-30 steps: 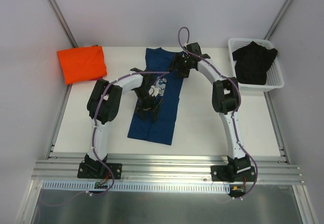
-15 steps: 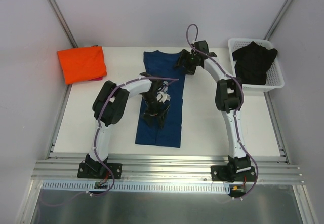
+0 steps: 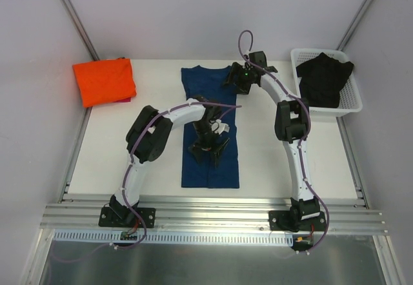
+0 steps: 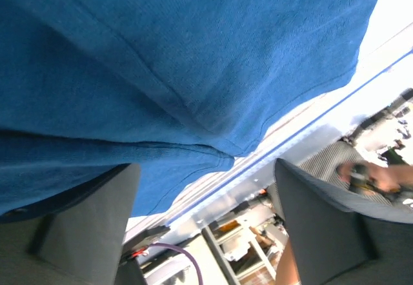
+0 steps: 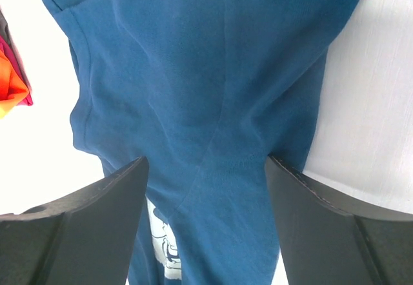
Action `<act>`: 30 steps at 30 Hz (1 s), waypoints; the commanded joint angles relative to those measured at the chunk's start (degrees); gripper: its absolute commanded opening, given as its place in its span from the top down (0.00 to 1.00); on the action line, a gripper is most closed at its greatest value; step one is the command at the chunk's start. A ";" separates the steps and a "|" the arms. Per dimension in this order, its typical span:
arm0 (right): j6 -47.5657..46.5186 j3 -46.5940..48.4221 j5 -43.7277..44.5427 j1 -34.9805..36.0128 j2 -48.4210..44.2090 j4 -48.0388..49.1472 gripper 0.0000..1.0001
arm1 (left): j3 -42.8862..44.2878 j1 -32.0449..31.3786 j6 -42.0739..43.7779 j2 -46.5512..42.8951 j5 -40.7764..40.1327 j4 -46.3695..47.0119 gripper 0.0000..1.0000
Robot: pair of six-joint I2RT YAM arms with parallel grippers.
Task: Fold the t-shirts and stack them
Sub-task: Rotate the tshirt 90 degrees
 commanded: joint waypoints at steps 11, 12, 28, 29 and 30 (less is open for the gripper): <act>-6.42 -18.01 2.72 -1.67 -28.36 -3.57 0.22 | 3.40 2.92 4.50 -19.35 -16.59 1.14 0.01; -6.34 -21.52 2.81 -1.67 -30.82 -4.10 0.21 | 1.91 5.01 4.50 -20.68 -17.03 1.49 0.01; -5.90 -86.49 8.00 7.11 -77.41 -12.19 0.37 | -32.37 15.76 0.98 -39.42 -4.03 3.60 0.35; -5.72 -87.64 7.82 7.82 -78.04 -12.28 0.39 | -33.51 15.76 0.63 -39.77 -3.42 4.13 0.36; -5.72 -88.52 7.65 8.87 -78.57 -12.45 0.40 | -35.44 15.85 0.46 -39.77 -2.37 4.39 0.36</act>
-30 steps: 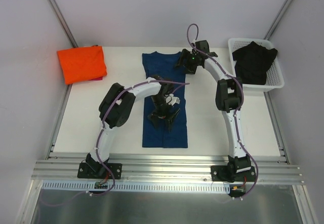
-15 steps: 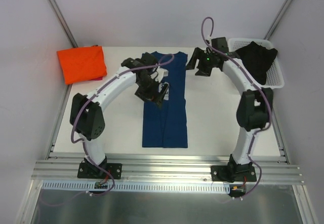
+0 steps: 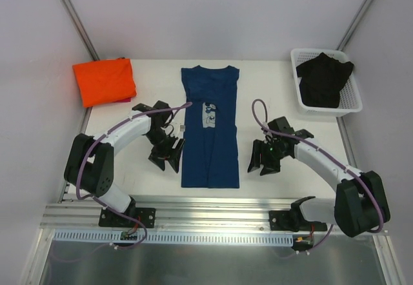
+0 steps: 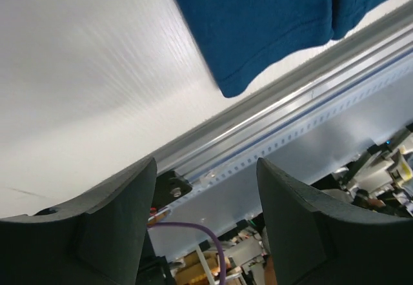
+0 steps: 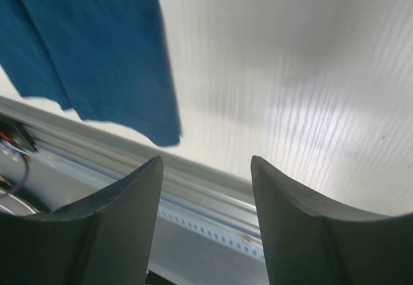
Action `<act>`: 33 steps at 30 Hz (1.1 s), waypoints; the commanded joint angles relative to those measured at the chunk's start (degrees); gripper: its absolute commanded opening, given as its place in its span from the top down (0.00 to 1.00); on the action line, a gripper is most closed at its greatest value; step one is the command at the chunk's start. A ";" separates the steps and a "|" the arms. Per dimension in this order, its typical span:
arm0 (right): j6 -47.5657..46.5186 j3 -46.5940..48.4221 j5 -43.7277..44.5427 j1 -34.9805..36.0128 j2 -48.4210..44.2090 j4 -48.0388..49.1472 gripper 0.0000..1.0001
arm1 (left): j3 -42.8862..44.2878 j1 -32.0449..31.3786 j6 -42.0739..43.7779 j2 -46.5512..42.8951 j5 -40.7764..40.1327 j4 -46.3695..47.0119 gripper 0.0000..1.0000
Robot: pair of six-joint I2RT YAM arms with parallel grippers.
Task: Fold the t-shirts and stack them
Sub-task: Rotate the tshirt 90 degrees, then grab the bottom of the folded rectangular tshirt with both arms
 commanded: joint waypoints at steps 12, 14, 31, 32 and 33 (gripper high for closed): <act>4.02 -4.35 -2.76 7.19 -0.65 2.62 0.49 | -7.59 0.13 -5.40 -0.09 11.57 3.73 0.35; 4.55 -3.30 -2.76 8.25 1.12 3.85 0.49 | -7.68 0.04 -6.98 1.58 12.62 4.95 0.35; 11.58 2.07 -3.99 14.93 14.13 7.98 0.47 | -7.68 0.83 -13.84 12.83 19.92 10.94 0.42; 11.93 2.16 -3.99 15.02 14.57 8.07 0.47 | -7.16 0.83 -13.93 13.27 20.01 10.85 0.41; 11.93 2.16 -3.99 15.02 14.66 7.98 0.48 | -6.98 0.83 -14.10 13.89 20.18 10.85 0.42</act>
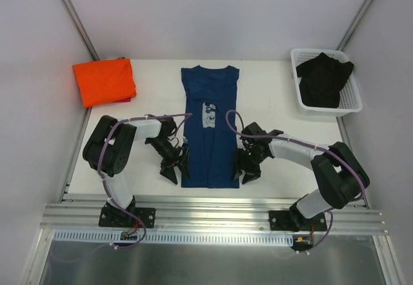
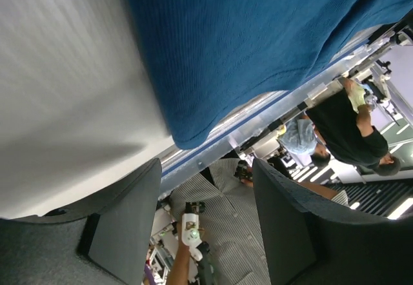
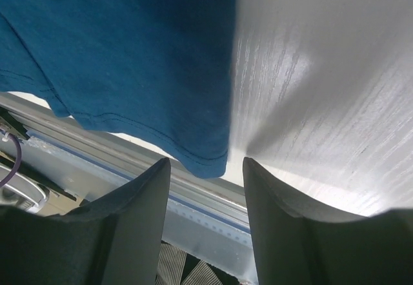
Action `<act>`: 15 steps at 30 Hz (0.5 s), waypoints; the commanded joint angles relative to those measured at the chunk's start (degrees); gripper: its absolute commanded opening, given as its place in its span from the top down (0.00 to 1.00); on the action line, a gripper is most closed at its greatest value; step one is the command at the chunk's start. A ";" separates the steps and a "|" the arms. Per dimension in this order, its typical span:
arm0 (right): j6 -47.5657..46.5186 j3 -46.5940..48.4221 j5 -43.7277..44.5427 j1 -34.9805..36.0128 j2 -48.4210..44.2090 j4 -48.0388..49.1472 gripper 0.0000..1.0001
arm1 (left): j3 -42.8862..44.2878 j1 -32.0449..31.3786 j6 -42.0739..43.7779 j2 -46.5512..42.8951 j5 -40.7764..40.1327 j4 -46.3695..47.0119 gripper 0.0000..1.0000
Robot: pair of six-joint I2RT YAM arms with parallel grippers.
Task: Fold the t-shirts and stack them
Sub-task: Grab the bottom of the folded rectangular tshirt with both arms
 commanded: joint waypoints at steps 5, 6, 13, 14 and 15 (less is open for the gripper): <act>2.43 0.80 -1.76 0.42 0.82 0.20 0.48 | 1.22 0.70 -1.62 1.50 2.88 0.14 0.42; 2.69 0.36 -1.85 0.42 0.74 0.29 0.49 | 1.21 0.70 -1.71 1.41 2.96 0.32 0.43; 2.69 -1.31 -2.99 0.33 0.91 1.61 0.54 | -0.19 0.70 -2.59 0.80 2.26 1.37 0.44; 2.52 -1.23 -2.90 0.33 1.00 1.70 0.53 | -0.54 0.70 -2.59 0.71 2.17 1.46 0.44; 2.60 -1.31 -2.99 0.33 1.09 1.78 0.53 | -0.72 0.70 -3.03 0.71 1.74 1.81 0.44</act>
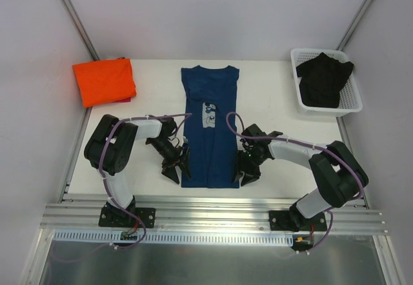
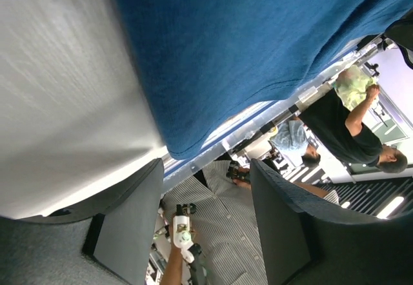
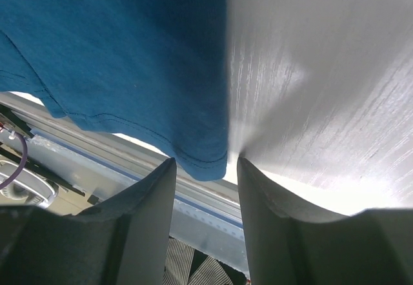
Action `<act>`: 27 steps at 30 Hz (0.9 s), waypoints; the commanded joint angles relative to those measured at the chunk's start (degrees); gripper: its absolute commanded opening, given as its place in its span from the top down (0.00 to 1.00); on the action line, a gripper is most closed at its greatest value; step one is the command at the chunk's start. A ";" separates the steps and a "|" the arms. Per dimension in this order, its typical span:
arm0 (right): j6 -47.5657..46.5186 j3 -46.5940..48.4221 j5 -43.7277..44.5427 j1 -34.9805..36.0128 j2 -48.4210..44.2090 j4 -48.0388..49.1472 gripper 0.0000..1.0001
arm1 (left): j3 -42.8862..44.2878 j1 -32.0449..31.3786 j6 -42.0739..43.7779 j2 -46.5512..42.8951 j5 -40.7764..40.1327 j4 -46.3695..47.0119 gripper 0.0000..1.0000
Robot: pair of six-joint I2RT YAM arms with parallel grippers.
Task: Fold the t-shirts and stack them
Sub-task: Grab the bottom of the folded rectangular tshirt with both arms
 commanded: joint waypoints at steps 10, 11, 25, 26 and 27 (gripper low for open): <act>0.79 -1.23 -1.13 -0.06 -0.16 1.42 0.54 | -2.02 0.09 -2.60 0.50 -1.34 1.43 0.48; 0.79 -1.15 -1.13 -0.15 -0.16 1.59 0.54 | -1.84 0.00 -2.60 0.93 -1.16 1.60 0.48; 0.97 3.42 -2.71 -0.06 5.20 3.61 0.58 | -1.04 -2.28 -3.04 3.05 1.12 2.48 0.56; 0.79 3.69 -2.80 0.03 5.46 3.88 0.59 | -1.40 -2.20 -3.13 2.79 1.30 2.57 0.57; 0.79 3.95 -2.89 -0.06 5.55 3.88 0.61 | -1.57 -2.28 -3.13 2.35 1.39 2.48 0.58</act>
